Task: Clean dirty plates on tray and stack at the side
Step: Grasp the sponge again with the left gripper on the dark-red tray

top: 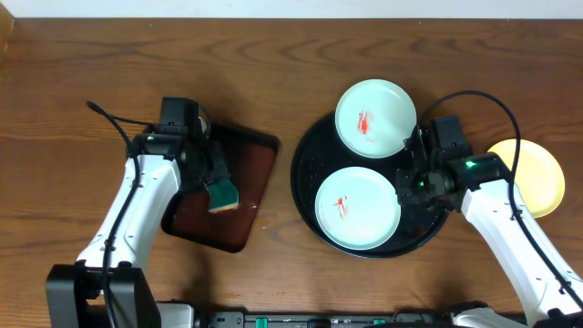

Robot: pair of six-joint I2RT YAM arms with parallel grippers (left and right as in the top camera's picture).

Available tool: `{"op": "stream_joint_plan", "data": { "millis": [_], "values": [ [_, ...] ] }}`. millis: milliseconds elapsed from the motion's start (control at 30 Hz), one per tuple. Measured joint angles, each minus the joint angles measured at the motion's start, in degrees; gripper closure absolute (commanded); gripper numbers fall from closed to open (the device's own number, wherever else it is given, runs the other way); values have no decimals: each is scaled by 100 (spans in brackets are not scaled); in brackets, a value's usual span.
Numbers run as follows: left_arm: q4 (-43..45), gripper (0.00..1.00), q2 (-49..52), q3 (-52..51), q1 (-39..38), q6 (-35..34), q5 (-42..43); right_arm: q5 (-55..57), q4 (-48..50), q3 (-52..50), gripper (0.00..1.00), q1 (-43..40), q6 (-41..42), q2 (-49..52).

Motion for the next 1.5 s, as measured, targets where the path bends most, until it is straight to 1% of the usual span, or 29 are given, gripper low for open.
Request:
{"op": "stream_joint_plan", "data": {
  "millis": [233, 300, 400, 500, 567, 600, 633, 867, 900, 1000, 1067, 1100, 1167, 1367, 1433, 1500],
  "values": [
    [413, 47, 188, -11, 0, -2, -474, -2, -13, 0, 80, 0, 0, 0],
    [614, 49, 345, -52, 0, 0, -553, 0, -13, 0, 80, 0, 2, 0],
    [879, 58, 660, -146, 0, 0, -586, -2, -13, 0, 79, 0, 2, 0],
    [973, 69, 1021, -190, 0, 4, -586, -2, -20, 0, 79, 0, 0, 0],
    [1058, 81, 1204, -190, 2, -13, -603, -2, -26, 0, 79, 0, 2, 0],
    [1093, 91, 1261, -188, 7, 17, -616, -2, -28, 0, 80, 0, 2, 0],
    [1132, 92, 1305, -188, 7, 4, -621, -2, -28, 0, 79, 0, 2, 0],
    [1132, 92, 1493, -92, 0, 22, -560, -2, -31, 0, 80, 0, 0, 0],
    [1058, 92, 1497, -57, 0, 22, -560, -2, -28, 0, 80, 0, 0, 0],
    [695, 67, 1526, 153, 0, 61, -560, -2, -35, 0, 80, 0, 2, 0],
    [326, 47, 1513, 323, 0, 63, -557, -2, -46, 0, 80, 0, 2, 0],
    [160, 44, 1495, 402, 0, 70, -555, -2, -50, 0, 80, 0, 2, 0],
    [-144, 42, 1397, 555, 0, 44, -553, 0, -48, 0, 80, 0, 2, 0],
    [-905, 41, 831, 726, 0, 0, -553, -2, -50, 0, 79, 0, 0, 0],
    [-1060, 42, 778, 721, -2, -35, -549, -2, -50, 0, 79, 0, 0, 0],
    [-1034, 41, 778, 623, -7, -83, -531, -2, -48, 0, 78, 0, 2, 0]
  ]
}}
